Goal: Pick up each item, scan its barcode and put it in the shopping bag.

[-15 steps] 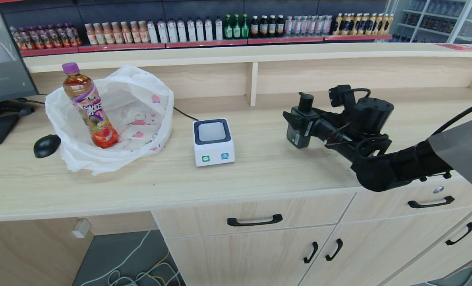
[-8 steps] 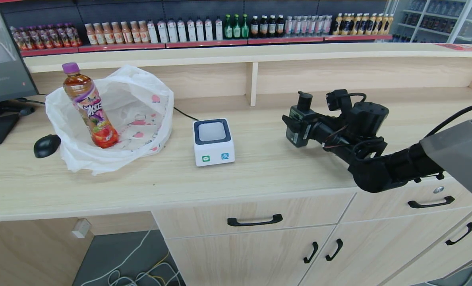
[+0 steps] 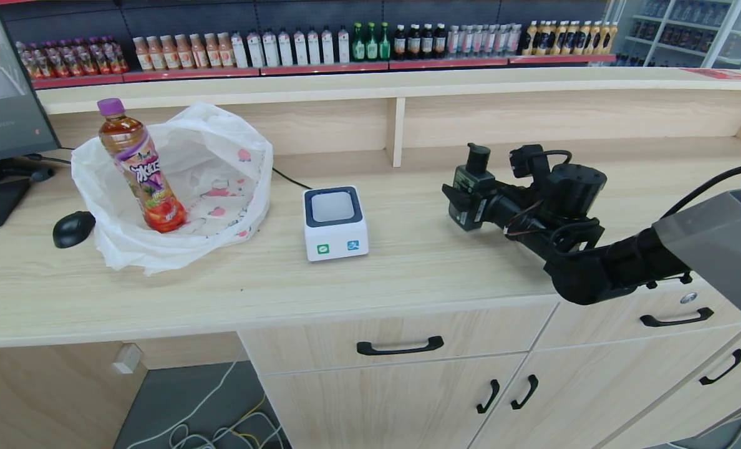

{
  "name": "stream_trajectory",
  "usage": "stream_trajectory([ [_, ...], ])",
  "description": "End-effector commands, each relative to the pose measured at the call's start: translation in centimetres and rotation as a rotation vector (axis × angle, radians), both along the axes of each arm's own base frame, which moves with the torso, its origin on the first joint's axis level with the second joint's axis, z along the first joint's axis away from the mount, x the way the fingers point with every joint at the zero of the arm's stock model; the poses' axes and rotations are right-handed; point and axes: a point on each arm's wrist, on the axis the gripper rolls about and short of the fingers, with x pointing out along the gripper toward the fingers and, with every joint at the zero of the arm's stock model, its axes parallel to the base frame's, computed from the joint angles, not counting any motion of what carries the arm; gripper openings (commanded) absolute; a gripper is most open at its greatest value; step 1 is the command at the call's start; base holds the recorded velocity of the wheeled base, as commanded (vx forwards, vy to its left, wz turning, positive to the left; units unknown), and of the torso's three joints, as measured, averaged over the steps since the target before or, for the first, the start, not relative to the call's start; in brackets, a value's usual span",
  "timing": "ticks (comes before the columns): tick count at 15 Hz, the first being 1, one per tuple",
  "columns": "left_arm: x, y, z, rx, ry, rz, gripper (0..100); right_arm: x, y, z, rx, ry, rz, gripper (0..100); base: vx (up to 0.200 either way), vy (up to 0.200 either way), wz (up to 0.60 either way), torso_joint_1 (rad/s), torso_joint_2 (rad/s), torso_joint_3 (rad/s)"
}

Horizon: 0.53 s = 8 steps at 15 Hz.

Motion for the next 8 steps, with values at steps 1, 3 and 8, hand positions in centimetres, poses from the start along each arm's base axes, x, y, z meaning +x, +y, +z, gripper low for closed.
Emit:
stream_trajectory([
  [1, 0.0, 0.0, 0.0, 0.0, 0.0, 0.0, 100, 0.0, 0.01, 0.0, 0.001, 0.0, 0.0, 0, 0.0, 0.0, 0.0, 0.0, 0.0, 0.0],
  [3, 0.0, 0.0, 0.0, 0.0, 0.0, 0.0, 100, -0.03, -0.01, 0.03, 0.009, 0.004, 0.0, 0, 0.0, 0.0, 0.0, 0.0, 0.0, 0.0],
  [8, 0.0, 0.0, 0.0, 0.0, 0.0, 0.0, 100, -0.19, 0.02, 0.5, 0.02, -0.005, 0.003, 0, 0.0, 0.0, 0.0, 0.0, 0.0, 0.0],
])
